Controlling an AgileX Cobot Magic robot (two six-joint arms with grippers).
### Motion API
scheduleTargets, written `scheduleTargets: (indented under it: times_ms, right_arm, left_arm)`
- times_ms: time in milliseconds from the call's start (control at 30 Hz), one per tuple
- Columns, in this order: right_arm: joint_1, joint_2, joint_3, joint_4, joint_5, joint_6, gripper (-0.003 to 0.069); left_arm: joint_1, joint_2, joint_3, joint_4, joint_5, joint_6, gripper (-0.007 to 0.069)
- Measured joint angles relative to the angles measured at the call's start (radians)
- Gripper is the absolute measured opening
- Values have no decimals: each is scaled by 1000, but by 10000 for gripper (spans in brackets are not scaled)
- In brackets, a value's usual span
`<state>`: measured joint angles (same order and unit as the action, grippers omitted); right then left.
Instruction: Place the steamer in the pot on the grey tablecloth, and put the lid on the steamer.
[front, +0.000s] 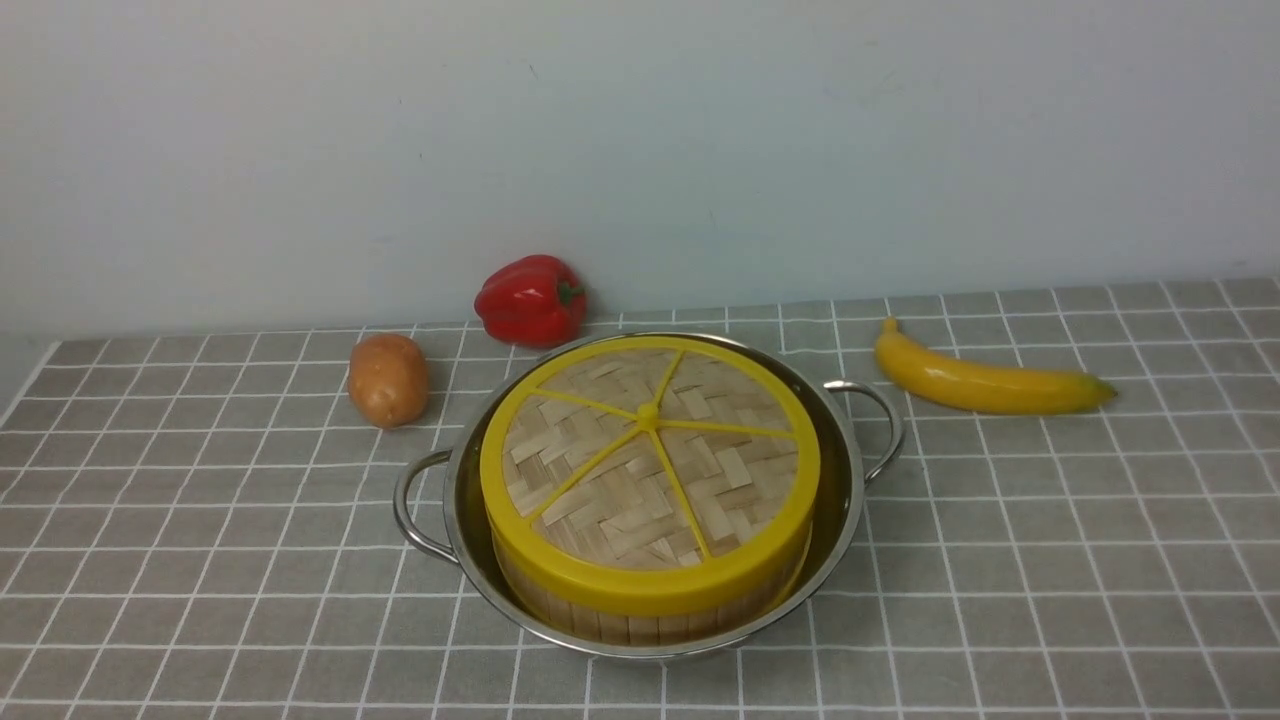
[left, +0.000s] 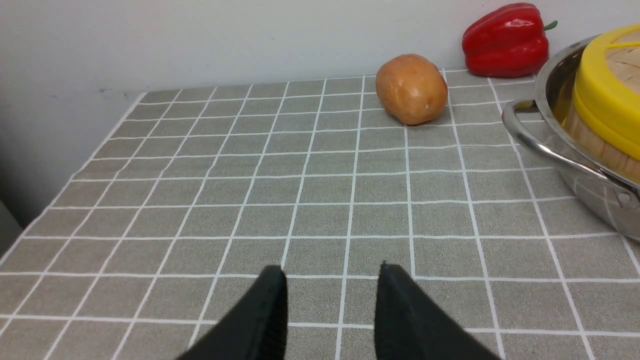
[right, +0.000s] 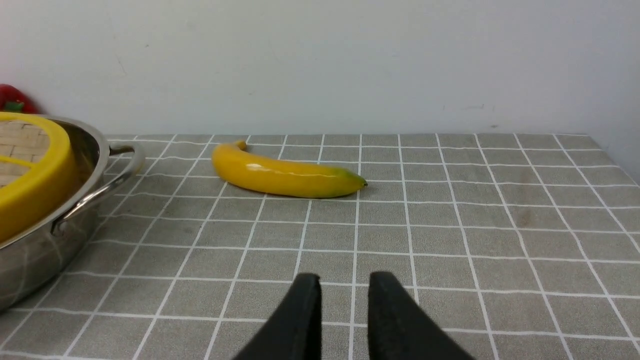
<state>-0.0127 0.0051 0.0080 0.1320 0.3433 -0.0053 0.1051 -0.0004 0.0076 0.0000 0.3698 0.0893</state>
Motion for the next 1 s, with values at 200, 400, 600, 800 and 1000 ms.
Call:
scheduleTargets:
  times_ms: [200,400,600,800,1000]
  right_arm:
    - [0,0,0,0,0,0,183]
    - [0,0,1,0,-1,0,193]
    - [0,0,1,0,-1,0,208]
    - [0,0,1,-1,-1,0,227]
    - [0,0,1,-1,-1,0,239]
  left_arm:
    - [0,0,0,0,0,0,243]
    - [-1,0,0,0,0,0,243]
    - [-28,0,0,0,0,0,243]
    - [-33,0,0,0,0,0,243]
    - [-33,0,0,0,0,0,243]
